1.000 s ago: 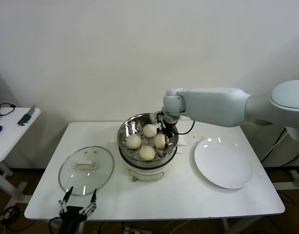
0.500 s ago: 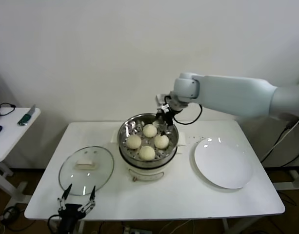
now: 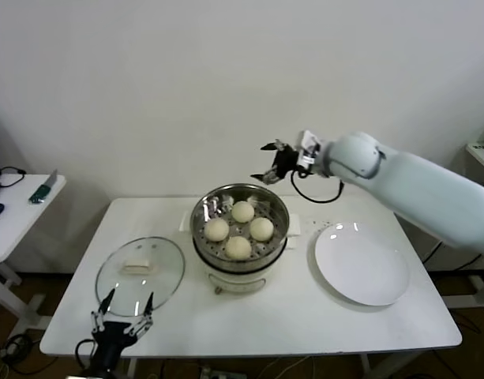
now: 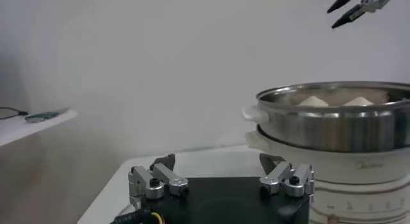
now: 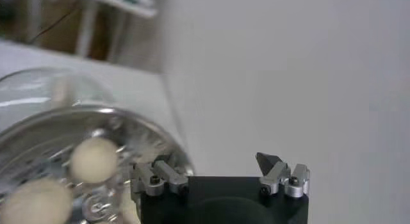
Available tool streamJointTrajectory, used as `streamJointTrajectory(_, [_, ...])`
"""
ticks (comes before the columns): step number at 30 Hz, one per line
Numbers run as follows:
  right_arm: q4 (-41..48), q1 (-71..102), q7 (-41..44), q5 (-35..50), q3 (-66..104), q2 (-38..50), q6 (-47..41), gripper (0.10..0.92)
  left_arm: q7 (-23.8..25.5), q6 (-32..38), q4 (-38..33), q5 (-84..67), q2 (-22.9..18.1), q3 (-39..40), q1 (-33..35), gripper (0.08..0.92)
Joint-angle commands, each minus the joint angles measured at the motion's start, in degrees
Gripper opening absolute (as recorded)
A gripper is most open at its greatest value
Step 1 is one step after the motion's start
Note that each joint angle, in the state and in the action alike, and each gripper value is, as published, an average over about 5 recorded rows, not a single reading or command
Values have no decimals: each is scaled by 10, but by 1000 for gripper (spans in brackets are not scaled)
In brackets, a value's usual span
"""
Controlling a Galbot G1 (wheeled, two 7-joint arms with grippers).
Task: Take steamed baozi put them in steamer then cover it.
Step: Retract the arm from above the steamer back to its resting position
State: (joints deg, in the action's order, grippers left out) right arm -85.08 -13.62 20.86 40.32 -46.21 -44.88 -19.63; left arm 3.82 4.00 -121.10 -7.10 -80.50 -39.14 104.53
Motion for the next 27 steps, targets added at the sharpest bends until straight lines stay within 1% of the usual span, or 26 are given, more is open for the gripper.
streamJointTrajectory(1, [-135,453,-190,-32,451,151,75,823,3,-1,-3,3,14,0,-2,823])
streamJointTrajectory(4, [-157,595,-187,-43,582,139,103,823,-4,4,1,20,18,-2,-9,823])
streamJointTrajectory(7, [-173,713,-176,-59,687,105,127,823,-14,12,5,45,20,-4,-14,823])
streamJointTrajectory(12, [-189,851,-160,-86,805,32,171,823,-24,25,5,105,19,-12,-21,823])
streamJointTrajectory(18, [-194,948,-146,-101,869,-57,241,823,-22,15,-3,143,19,-22,-27,823])
streamJointTrajectory(27, [-166,1035,-129,-144,871,-180,354,823,-26,28,43,221,12,-20,-47,823])
